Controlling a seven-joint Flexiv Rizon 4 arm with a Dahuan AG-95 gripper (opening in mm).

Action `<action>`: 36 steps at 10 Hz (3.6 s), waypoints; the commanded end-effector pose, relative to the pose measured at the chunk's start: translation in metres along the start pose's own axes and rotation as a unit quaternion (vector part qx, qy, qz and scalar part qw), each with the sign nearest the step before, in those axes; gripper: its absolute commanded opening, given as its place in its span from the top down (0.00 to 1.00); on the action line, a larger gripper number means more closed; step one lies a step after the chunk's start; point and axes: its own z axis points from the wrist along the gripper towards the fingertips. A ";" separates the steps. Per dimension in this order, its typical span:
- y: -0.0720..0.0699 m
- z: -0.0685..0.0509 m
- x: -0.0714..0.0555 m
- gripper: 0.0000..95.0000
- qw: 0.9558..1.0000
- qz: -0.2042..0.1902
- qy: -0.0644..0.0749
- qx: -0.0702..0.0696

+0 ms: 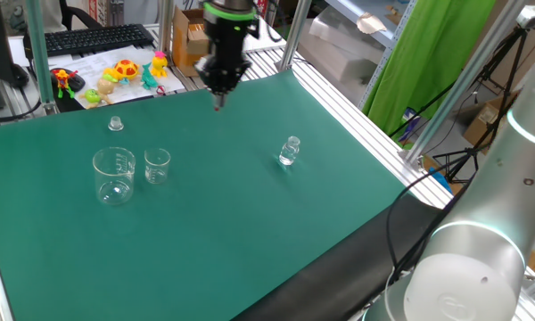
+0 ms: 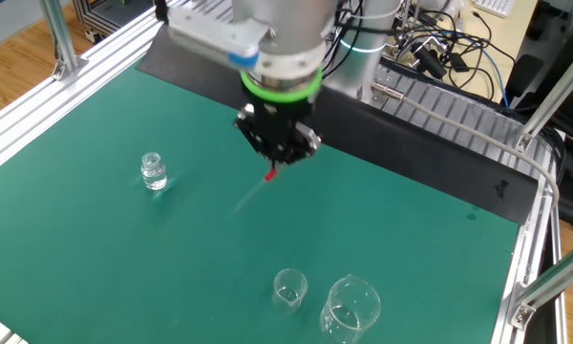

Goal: Transfer liquid using a dropper

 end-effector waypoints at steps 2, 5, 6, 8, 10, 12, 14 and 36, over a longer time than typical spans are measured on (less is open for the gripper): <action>-0.016 0.000 0.009 1.00 1.000 -0.010 0.002 -0.001; -0.035 -0.002 0.019 1.00 1.000 -0.026 0.002 0.001; -0.043 -0.003 0.025 1.00 0.999 -0.034 0.002 0.001; -0.055 -0.004 0.033 1.00 0.999 -0.044 0.002 0.001; -0.063 -0.004 0.037 1.00 0.999 -0.050 0.001 0.003; -0.069 -0.004 0.042 1.00 0.999 -0.054 -0.002 0.006; -0.075 -0.005 0.044 1.00 0.998 -0.059 -0.005 0.009; -0.107 -0.017 0.036 1.00 1.000 0.019 -0.014 -0.003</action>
